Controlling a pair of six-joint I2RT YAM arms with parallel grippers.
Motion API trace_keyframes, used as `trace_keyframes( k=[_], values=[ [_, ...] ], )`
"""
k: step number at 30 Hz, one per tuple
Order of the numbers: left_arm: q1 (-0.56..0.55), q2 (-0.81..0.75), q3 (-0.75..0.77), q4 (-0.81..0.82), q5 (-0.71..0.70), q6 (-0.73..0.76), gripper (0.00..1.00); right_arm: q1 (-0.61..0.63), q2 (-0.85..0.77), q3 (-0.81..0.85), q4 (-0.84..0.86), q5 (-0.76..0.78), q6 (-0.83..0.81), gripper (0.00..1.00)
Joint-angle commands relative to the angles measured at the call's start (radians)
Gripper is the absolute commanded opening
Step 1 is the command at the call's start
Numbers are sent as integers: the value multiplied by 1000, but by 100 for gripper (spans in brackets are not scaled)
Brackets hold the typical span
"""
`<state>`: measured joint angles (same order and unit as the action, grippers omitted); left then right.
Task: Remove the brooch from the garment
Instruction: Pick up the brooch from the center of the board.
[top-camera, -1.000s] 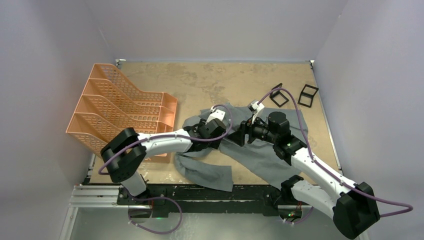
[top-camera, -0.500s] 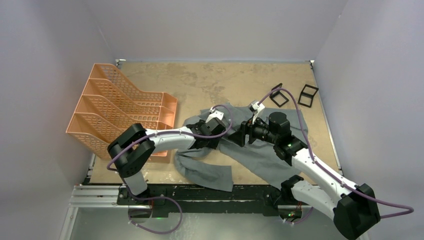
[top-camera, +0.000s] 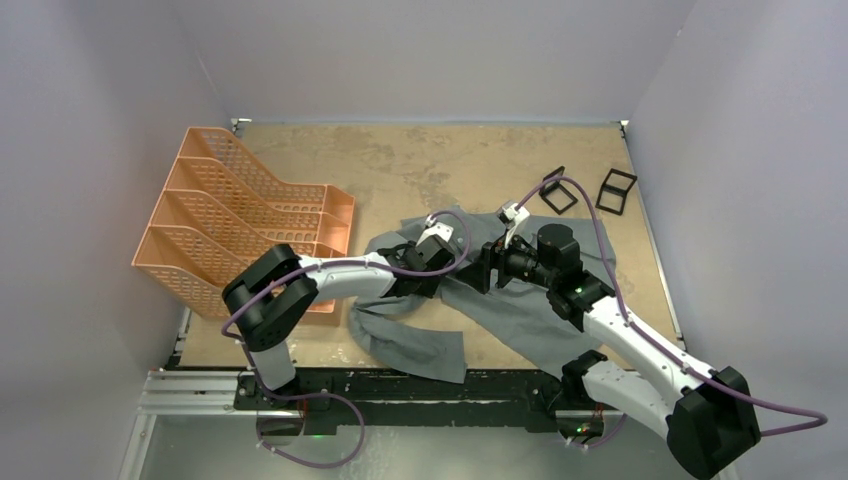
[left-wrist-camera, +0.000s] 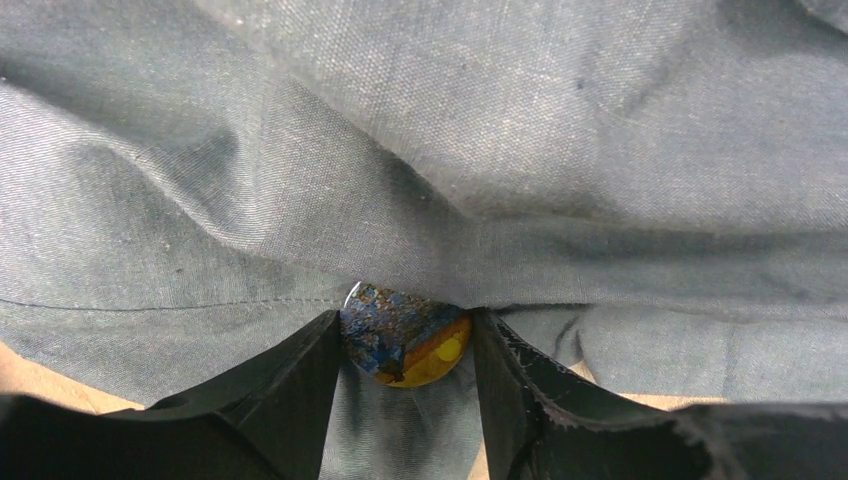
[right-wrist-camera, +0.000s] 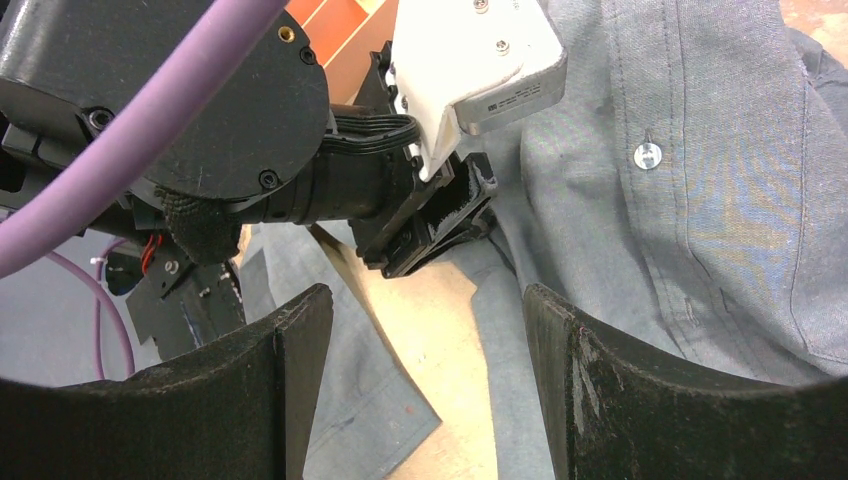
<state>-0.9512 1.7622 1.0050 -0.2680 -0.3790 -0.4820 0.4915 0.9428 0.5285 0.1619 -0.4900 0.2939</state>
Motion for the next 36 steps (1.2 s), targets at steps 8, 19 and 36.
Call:
trace_keyframes(
  k=[8,19,36],
  values=[
    [0,-67,5,-15,-22,77,32,-2,-14,9,2,-21,-1,73],
    [-1,-228,-113,141,41,294,25,-106,19,94,-104,-115,5,73],
    [-32,-406,-205,362,450,688,26,-209,155,194,-175,-370,76,67]
  ],
)
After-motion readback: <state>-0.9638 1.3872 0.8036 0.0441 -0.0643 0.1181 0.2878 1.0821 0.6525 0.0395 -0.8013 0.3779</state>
